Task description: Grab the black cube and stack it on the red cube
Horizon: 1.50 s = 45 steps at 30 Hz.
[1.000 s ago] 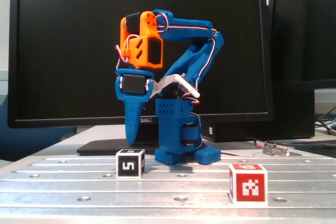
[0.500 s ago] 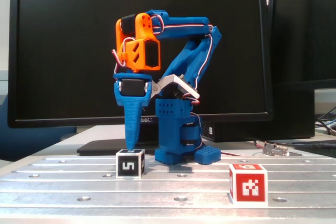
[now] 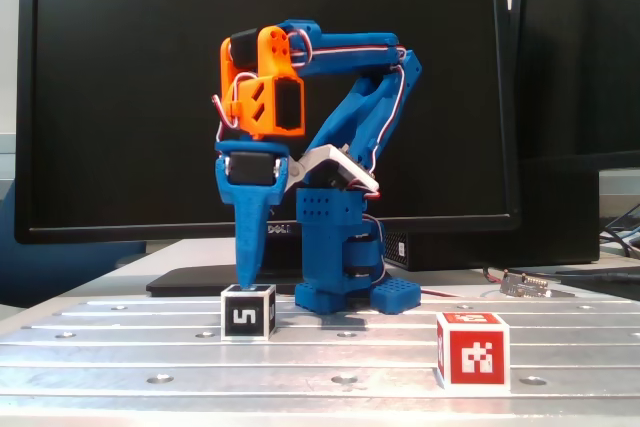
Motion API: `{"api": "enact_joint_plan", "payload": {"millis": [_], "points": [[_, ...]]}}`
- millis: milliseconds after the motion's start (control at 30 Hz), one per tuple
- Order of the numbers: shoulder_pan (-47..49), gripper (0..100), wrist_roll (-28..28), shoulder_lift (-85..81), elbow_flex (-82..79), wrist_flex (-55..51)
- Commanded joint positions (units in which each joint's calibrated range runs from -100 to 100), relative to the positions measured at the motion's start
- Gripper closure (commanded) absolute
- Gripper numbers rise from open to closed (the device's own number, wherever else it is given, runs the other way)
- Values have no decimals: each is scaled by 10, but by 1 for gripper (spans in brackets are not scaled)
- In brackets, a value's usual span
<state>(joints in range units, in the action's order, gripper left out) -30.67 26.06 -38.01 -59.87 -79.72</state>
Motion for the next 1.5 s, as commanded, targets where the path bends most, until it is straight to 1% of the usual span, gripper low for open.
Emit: {"api": "enact_joint_plan", "payload": {"millis": [0, 133, 633, 1167, 1267, 1467], "points": [[2, 72, -2, 1, -2, 14], [2, 72, -2, 2, -9, 18], [10, 72, -1, 2, -78, 96], [13, 72, -2, 3, -88, 110], [14, 72, -12, 3, -88, 115], [15, 72, -12, 3, -89, 116]]}}
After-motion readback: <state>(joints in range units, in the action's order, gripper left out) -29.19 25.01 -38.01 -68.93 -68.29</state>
